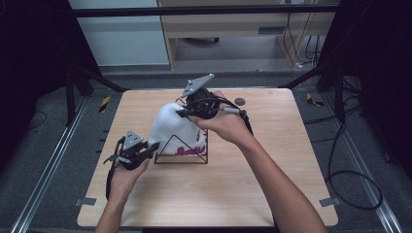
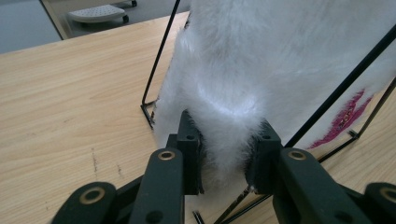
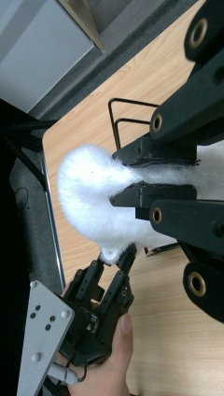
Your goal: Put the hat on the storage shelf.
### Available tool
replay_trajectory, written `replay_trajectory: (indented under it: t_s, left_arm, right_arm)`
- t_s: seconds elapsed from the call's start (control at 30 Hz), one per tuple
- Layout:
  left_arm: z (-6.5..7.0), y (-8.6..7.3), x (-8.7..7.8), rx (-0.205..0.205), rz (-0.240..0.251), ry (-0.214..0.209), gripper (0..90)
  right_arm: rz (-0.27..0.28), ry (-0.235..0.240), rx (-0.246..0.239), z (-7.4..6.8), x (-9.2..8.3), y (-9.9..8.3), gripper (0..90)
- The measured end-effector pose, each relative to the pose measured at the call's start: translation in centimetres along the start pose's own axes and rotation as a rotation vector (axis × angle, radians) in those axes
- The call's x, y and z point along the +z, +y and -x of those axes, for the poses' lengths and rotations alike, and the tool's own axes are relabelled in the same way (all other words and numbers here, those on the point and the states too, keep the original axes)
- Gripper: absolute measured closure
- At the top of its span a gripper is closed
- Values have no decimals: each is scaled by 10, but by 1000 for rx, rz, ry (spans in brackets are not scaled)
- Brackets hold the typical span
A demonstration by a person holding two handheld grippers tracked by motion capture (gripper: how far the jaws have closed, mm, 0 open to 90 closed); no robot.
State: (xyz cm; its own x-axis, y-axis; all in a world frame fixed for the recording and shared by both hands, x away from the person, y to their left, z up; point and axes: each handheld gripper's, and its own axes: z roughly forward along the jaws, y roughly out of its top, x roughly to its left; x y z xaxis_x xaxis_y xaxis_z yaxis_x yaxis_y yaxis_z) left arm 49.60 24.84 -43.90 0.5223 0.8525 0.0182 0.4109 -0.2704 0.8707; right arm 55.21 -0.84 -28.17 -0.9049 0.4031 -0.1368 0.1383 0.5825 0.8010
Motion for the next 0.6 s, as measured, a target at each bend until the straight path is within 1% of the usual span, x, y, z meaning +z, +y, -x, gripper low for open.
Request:
replay_trajectory:
  t_s: [0.03,0.07,0.2,0.23,0.3,0.37,0.47,0.5,0.6]
  left_arm:
    - [0,-1,1,15,-10,7,704]
    - [0,-1,1,15,-8,9,703]
    - [-1,-5,3,6,-10,7,703]
    - [-2,-6,3,3,-13,7,703]
    - [-2,-9,5,3,-27,6,702]
    - [-3,-11,8,3,-39,5,700]
    - [-2,-14,9,1,-46,7,699]
    - [-2,-15,10,10,-53,9,697]
    - [-1,-15,9,19,-59,15,696]
  right_arm:
    - [-4,0,0,-1,1,0,825]
    - [-6,0,-6,-1,2,-1,825]
    - [-14,-1,-17,-4,4,-1,822]
    - [-15,-1,-13,-4,5,-1,821]
    - [-25,-6,-13,-5,7,-1,818]
    - [-52,-18,-20,-6,10,-2,816]
    - [-53,-13,-21,-7,14,-4,816]
    - [-54,-13,-16,-7,15,-4,816]
    - [-55,-11,-18,-7,17,-4,815]
